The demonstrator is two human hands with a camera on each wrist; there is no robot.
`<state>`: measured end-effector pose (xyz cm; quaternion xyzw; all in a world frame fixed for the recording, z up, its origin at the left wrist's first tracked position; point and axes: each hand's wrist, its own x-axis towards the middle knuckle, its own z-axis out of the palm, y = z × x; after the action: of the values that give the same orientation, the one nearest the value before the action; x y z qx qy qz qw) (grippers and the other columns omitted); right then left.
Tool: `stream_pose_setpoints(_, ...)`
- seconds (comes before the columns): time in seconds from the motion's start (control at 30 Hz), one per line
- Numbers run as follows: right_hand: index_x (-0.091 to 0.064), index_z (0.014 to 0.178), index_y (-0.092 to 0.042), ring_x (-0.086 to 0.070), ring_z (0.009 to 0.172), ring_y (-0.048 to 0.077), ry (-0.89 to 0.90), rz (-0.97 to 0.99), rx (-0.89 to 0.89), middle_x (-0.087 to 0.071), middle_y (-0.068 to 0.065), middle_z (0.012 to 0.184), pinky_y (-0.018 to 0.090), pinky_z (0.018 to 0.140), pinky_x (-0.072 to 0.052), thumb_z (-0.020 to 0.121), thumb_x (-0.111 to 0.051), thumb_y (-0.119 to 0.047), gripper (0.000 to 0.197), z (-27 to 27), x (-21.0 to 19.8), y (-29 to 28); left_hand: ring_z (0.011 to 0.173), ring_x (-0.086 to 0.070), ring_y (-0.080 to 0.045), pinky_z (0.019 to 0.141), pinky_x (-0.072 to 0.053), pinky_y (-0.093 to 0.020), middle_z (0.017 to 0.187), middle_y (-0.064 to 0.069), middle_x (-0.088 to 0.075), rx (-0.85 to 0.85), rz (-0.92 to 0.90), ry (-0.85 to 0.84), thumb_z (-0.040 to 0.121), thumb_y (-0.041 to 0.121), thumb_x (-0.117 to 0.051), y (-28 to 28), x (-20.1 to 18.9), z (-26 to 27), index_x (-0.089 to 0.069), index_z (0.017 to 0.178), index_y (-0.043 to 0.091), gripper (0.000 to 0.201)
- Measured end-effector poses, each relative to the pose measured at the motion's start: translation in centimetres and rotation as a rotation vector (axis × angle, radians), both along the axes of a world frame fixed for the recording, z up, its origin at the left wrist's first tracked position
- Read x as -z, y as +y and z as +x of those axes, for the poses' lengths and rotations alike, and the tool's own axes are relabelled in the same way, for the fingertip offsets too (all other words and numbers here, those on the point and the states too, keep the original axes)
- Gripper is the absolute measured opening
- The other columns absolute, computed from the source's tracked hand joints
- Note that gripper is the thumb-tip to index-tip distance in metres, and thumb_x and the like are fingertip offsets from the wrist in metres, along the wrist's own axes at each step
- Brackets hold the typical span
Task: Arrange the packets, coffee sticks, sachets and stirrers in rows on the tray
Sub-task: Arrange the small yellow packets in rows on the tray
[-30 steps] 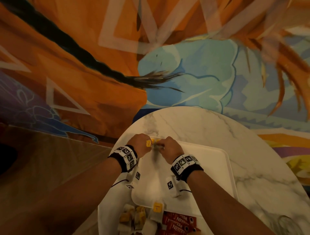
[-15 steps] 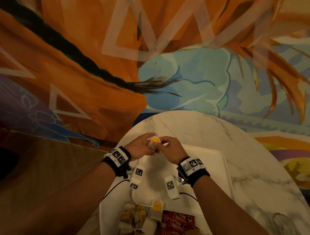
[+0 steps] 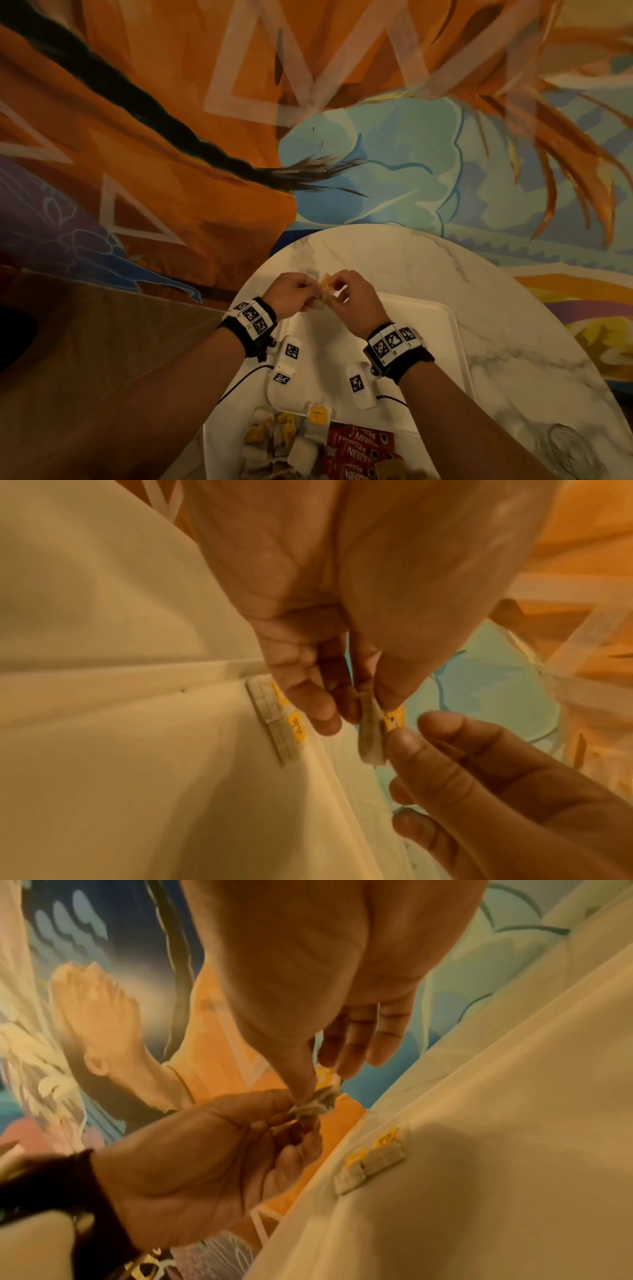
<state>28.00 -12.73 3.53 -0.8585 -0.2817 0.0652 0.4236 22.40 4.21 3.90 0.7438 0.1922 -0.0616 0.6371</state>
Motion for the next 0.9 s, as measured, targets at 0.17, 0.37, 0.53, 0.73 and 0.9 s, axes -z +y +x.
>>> stream_pose_setpoints(0.17,-0.072,0.103,-0.022,-0.057,0.082,0.011,-0.051,-0.126,-0.031,-0.063,0.001,0.1,0.028,0.078,-0.051,0.088,-0.073,-0.028,0.016,0.1,1.6,-0.2,0.061,-0.06,-0.017,0.057,-0.049,-0.024,0.073,-0.012,-0.067,0.007,-0.02,0.014,0.094,0.007,-0.063,-0.7,0.4,0.3,-0.07,0.089,0.002,0.011)
stream_pose_setpoints(0.37,-0.072,0.101,-0.015,-0.063,0.088,0.023,-0.101,-0.215,0.124,-0.065,0.007,0.104,0.036,0.081,-0.053,0.091,-0.07,-0.023,0.013,2.1,3.3,-0.5,0.084,-0.067,-0.018,0.08,-0.055,-0.03,0.095,-0.008,-0.072,0.129,0.505,-0.042,0.095,0.019,-0.064,0.1,2.2,1.2,-0.073,0.097,0.009,0.014)
stream_pose_setpoints(0.53,-0.073,0.103,-0.014,-0.065,0.096,0.027,-0.044,-0.342,0.1,-0.067,0.01,0.106,0.035,0.084,-0.051,0.09,-0.07,-0.022,0.015,2.9,4.6,-0.5,0.107,-0.065,-0.03,0.096,-0.052,-0.036,0.123,-0.012,-0.066,0.329,0.849,-0.048,0.091,0.019,-0.062,0.7,4.0,1.2,-0.072,0.119,0.021,0.029)
stream_pose_setpoints(0.73,-0.074,0.102,-0.021,-0.066,0.099,0.025,0.021,-0.386,0.074,-0.07,0.005,0.107,0.03,0.087,-0.051,0.091,-0.068,-0.024,0.013,2.5,5.1,0.6,0.111,-0.06,-0.034,0.099,-0.048,-0.039,0.126,-0.014,-0.061,0.391,0.95,0.003,0.095,0.025,-0.06,0.6,3.7,1.7,-0.071,0.121,0.026,0.028)
stream_pose_setpoints(0.9,-0.074,0.109,-0.02,-0.066,0.101,0.029,0.017,-0.483,0.039,-0.067,0.008,0.11,0.032,0.087,-0.052,0.092,-0.065,-0.027,0.02,2.4,4.4,1.0,0.107,-0.063,-0.035,0.096,-0.05,-0.039,0.12,-0.017,-0.066,0.45,0.911,0.028,0.095,0.02,-0.06,0.7,2.7,1.9,-0.073,0.119,0.015,0.028)
